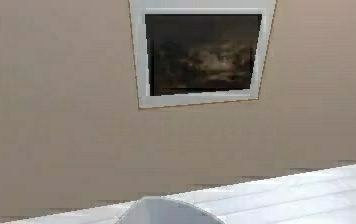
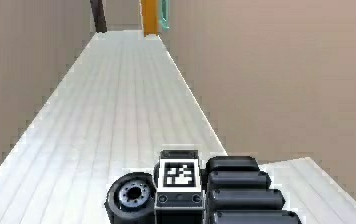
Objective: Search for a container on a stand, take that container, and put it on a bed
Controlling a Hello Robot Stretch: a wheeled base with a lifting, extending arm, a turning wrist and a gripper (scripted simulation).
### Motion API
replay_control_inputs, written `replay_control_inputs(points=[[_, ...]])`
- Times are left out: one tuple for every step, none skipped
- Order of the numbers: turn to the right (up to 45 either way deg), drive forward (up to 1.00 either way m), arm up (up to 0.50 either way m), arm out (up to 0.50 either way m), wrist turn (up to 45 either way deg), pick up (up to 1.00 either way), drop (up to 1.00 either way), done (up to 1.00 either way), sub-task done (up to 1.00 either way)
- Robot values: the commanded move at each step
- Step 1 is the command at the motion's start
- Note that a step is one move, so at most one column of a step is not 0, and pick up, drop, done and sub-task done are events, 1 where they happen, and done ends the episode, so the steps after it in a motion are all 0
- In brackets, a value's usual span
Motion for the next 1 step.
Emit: replay_control_inputs(points=[[-45.0, 0.0, 0.0, 0.0, 0.0, 0.0, 0.0, 0.0, 0.0]])
